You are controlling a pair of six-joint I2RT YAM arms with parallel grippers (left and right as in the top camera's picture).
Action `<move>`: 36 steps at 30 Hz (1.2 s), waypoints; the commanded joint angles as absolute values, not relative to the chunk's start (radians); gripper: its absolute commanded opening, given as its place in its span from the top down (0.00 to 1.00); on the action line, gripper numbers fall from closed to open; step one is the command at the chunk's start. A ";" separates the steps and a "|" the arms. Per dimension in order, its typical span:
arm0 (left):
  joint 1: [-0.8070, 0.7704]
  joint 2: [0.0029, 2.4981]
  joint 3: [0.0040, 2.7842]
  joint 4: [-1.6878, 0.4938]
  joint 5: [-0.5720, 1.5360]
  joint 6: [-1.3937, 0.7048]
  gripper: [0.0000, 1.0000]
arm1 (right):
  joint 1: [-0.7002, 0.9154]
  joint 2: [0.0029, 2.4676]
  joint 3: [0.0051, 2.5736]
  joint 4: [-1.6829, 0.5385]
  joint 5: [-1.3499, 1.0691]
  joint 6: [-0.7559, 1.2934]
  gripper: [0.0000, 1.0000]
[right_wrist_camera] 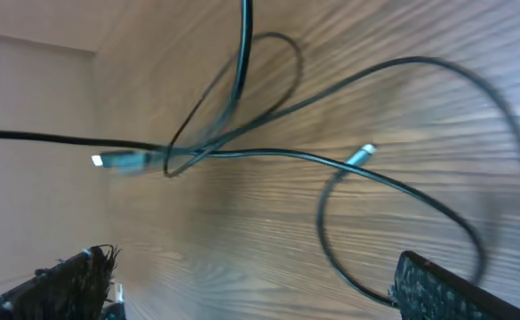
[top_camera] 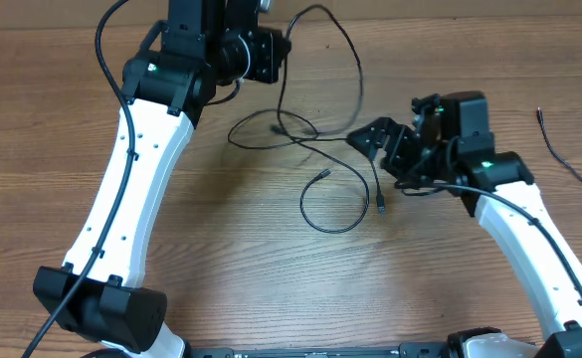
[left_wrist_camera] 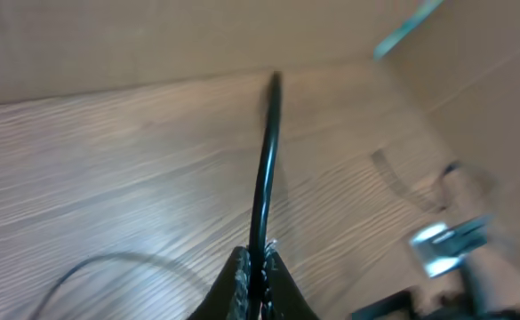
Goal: Untangle cables
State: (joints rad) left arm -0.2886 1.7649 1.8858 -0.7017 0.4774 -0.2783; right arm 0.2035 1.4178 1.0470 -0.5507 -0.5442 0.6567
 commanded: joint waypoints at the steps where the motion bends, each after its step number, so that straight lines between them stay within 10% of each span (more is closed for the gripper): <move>1: -0.297 1.750 1.890 -0.640 0.604 -0.498 0.96 | 0.273 1.448 1.044 -0.519 -0.431 0.826 0.00; 14: -0.298 1.748 1.890 -0.481 0.701 -0.881 0.96 | 0.446 1.686 1.045 -0.104 -0.327 0.973 0.00; 24: -0.278 1.713 1.890 -0.313 0.749 -0.884 0.95 | 0.438 1.758 1.045 -0.271 -0.015 0.973 0.08; 31: -0.254 1.705 1.890 -0.378 0.752 -0.754 0.96 | 0.332 1.758 1.045 -0.410 0.089 0.972 0.70; 36: -0.245 1.705 1.890 -0.401 0.752 -0.606 0.96 | 0.213 1.758 1.045 -0.486 0.055 0.949 0.79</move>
